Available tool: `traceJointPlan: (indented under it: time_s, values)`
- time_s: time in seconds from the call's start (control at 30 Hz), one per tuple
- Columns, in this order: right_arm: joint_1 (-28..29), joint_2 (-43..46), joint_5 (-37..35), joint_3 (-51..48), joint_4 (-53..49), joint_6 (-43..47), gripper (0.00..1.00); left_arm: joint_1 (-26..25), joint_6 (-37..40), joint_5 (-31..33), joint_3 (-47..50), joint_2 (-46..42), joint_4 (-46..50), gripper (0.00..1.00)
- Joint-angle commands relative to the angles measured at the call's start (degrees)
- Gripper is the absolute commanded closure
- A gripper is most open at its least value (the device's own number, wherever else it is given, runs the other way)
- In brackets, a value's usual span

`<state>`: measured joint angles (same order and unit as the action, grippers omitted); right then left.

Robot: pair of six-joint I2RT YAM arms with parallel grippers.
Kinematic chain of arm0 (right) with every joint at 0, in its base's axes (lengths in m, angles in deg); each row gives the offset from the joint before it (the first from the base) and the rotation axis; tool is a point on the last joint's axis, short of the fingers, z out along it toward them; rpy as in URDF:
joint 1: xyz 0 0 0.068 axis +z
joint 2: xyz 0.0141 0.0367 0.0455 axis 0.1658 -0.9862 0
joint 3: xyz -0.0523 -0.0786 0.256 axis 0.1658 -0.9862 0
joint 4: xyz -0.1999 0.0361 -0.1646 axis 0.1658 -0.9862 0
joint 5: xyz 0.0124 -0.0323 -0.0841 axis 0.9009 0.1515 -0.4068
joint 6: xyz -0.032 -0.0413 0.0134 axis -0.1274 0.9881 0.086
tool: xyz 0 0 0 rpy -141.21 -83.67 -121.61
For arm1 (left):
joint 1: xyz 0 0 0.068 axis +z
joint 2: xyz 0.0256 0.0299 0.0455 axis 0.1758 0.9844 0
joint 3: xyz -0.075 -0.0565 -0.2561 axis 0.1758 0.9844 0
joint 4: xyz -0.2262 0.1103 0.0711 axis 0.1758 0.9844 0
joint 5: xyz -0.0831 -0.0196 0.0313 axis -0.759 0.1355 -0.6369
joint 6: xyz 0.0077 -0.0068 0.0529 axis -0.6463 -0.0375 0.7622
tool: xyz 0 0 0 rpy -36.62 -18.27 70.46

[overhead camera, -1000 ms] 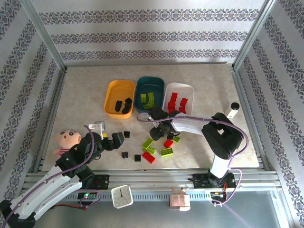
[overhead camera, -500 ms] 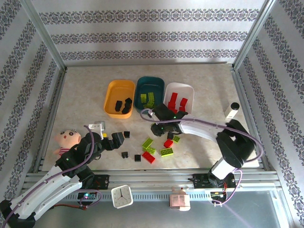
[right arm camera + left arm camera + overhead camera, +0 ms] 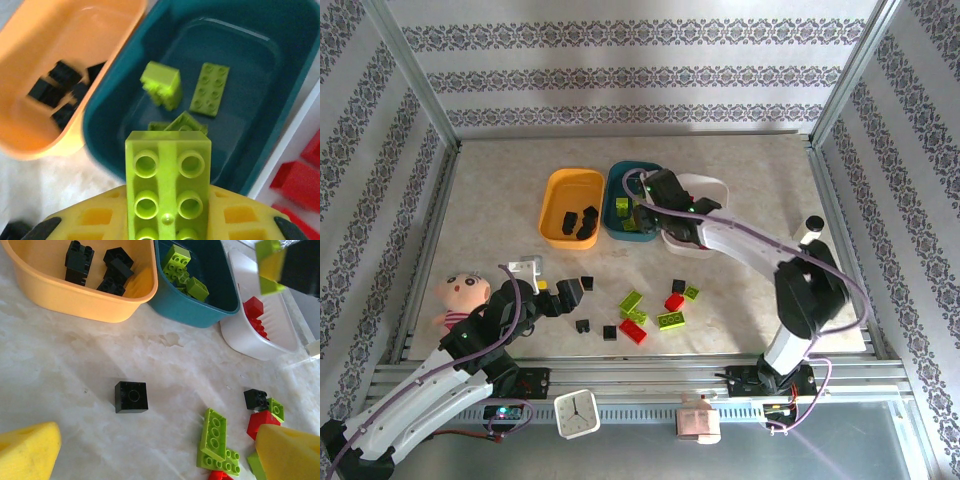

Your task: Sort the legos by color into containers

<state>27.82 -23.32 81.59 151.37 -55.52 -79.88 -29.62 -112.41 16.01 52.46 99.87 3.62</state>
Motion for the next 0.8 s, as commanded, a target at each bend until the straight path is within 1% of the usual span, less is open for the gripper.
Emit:
traceJointPlan:
  time_s: [0.0,0.2,0.27,0.33,0.43,0.47,0.5,0.57,0.63,0.73,0.77]
  values:
    - [-0.1,-5.5,-7.3,6.0,-2.1,-2.4,0.84,0.1,0.2,-0.1,0.2,-0.6,-1.5,0.0]
    - [-0.8,-14.1,-14.3,15.3,-5.8,-2.3,0.82,0.1,-0.3,-0.1,0.4,-0.4,-1.0,0.0]
    - [-1.4,-16.3,-15.3,17.5,-7.0,-2.8,0.78,0.1,-0.2,-0.5,0.8,-0.2,-1.5,0.0]
    - [-2.1,-18.0,-14.5,19.4,-7.8,-3.5,0.69,0.1,-0.2,-0.7,1.2,0.2,-2.1,0.0]
    - [-2.4,-18.5,-13.4,20.9,-7.6,-3.0,0.43,0.1,0.0,-1.1,1.7,1.1,-3.5,0.0]
    - [-2.2,-18.0,-13.6,21.0,-7.3,-2.6,0.37,0.1,0.3,-1.3,1.8,1.5,-4.2,0.0]
    - [-2.0,-17.3,-14.0,20.9,-7.0,-2.2,0.35,0.1,0.6,-1.4,1.9,2.1,-5.0,0.0]
    - [-1.6,-15.1,-13.9,19.8,-6.4,-1.9,0.33,0.2,1.7,-1.9,1.5,3.9,-6.5,0.0]
    - [-1.0,-12.0,-13.5,16.8,-4.8,-1.8,0.33,0.3,3.1,-1.9,0.4,7.2,-7.4,0.0]
    - [0.5,-6.7,-12.9,10.5,-1.6,-1.9,0.32,0.5,5.9,-1.4,-2.5,14.9,-8.3,0.0]
    - [1.0,-5.0,-12.8,7.7,-0.8,-2.1,0.32,0.5,6.8,-1.3,-3.6,18.0,-8.9,0.02]
